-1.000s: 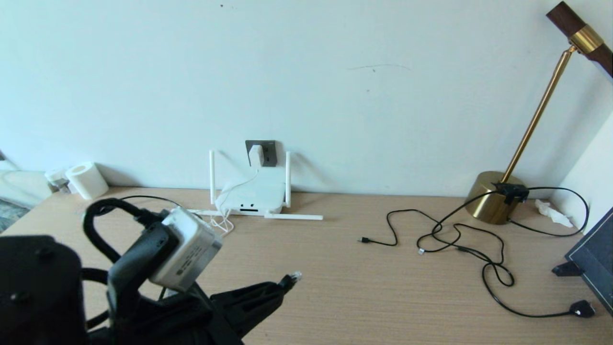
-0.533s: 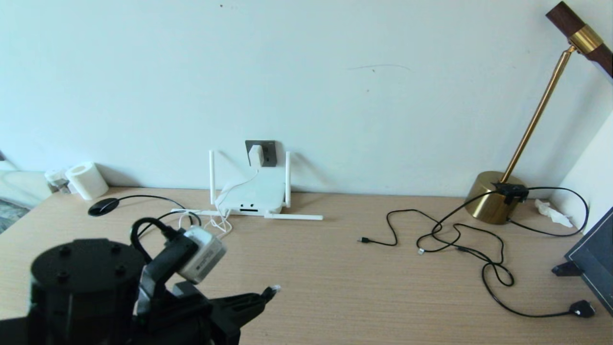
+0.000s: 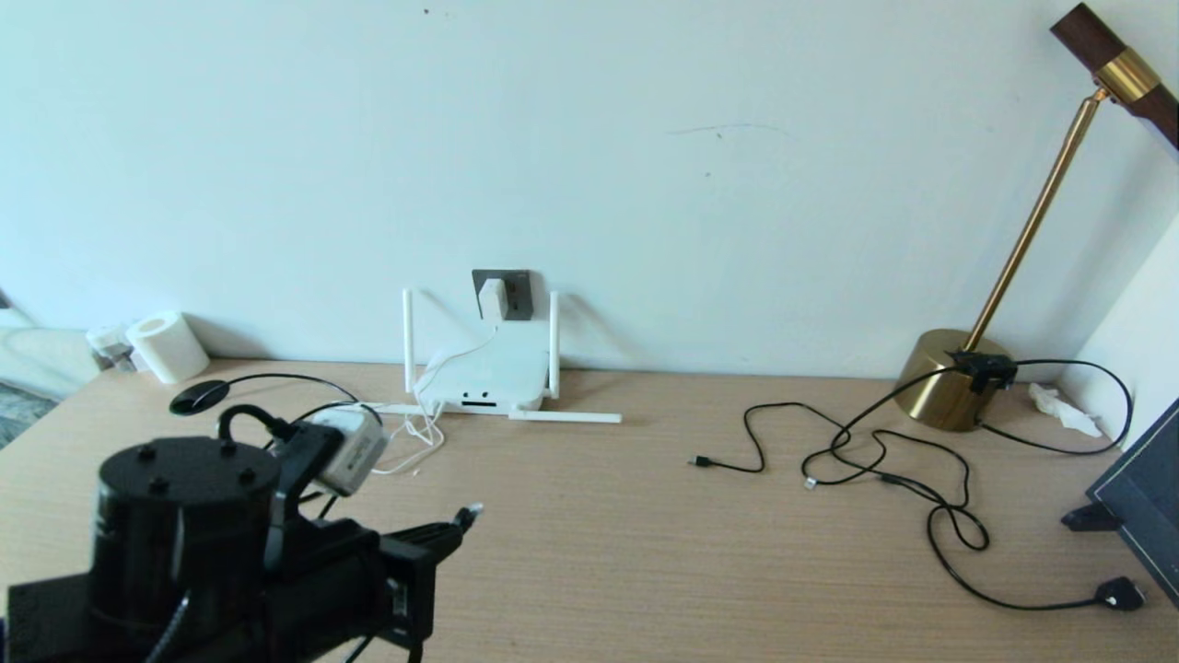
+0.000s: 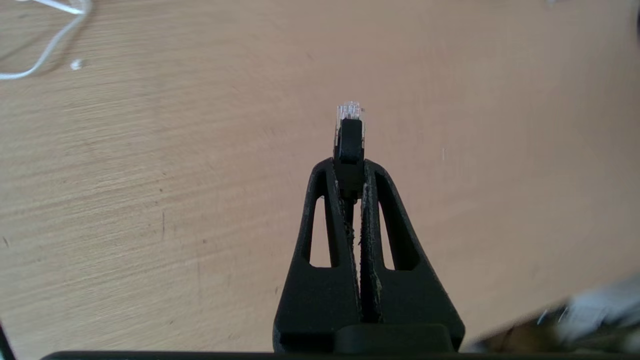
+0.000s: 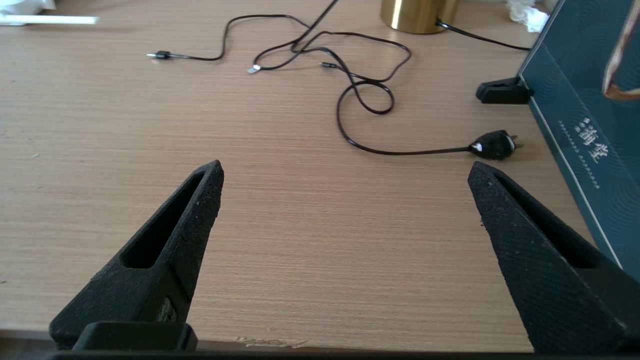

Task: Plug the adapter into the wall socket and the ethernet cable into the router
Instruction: Align cable and router interface

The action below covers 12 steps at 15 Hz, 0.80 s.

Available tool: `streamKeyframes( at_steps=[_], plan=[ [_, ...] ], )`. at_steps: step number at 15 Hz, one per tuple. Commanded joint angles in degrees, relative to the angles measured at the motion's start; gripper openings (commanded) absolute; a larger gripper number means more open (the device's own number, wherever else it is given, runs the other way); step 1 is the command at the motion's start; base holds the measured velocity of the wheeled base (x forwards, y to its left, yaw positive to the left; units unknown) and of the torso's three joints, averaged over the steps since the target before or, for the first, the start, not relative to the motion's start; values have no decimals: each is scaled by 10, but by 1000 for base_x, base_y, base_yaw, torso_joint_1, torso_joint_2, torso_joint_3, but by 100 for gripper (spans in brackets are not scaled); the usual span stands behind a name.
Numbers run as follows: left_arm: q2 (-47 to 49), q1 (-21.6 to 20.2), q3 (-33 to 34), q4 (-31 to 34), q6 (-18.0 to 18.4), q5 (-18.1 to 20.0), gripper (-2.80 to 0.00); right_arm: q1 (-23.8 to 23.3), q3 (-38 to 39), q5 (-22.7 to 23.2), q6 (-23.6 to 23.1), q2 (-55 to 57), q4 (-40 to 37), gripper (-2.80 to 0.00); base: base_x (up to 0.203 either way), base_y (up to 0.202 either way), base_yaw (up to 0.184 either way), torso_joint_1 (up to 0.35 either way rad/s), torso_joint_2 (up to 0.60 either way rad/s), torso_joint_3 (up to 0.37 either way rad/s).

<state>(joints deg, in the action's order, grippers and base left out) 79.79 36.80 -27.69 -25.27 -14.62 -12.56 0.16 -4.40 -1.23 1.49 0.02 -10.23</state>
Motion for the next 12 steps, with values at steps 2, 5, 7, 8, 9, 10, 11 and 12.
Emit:
streamKeyframes(
  at_steps=[2, 5, 7, 8, 9, 10, 11, 12],
  plan=[
    [28, -22, -21, -1, -41, -31, -280, 0, 0, 0, 0, 0, -1, 0, 0, 0, 0, 0, 0, 0],
    [64, -22, -8, -18, -68, -70, -280, 0, 0, 0, 0, 0, -1, 0, 0, 0, 0, 0, 0, 0],
    [83, -25, 4, -58, -102, -71, -280, 0, 0, 0, 0, 0, -1, 0, 0, 0, 0, 0, 0, 0],
    [103, -31, 7, -77, -115, -72, -280, 0, 0, 0, 0, 0, -1, 0, 0, 0, 0, 0, 0, 0],
    [120, -34, 14, -97, -123, -72, -280, 0, 0, 0, 0, 0, -1, 0, 0, 0, 0, 0, 0, 0],
    [135, -35, 31, -128, -128, -71, -280, 0, 0, 0, 0, 0, -1, 0, 0, 0, 0, 0, 0, 0],
    [147, -36, 45, -168, -131, -71, -280, 0, 0, 0, 0, 0, -1, 0, 0, 0, 0, 0, 0, 0],
    [163, -37, 53, -199, -130, -72, -280, 0, 0, 0, 0, 0, -1, 0, 0, 0, 0, 0, 0, 0]
  ],
)
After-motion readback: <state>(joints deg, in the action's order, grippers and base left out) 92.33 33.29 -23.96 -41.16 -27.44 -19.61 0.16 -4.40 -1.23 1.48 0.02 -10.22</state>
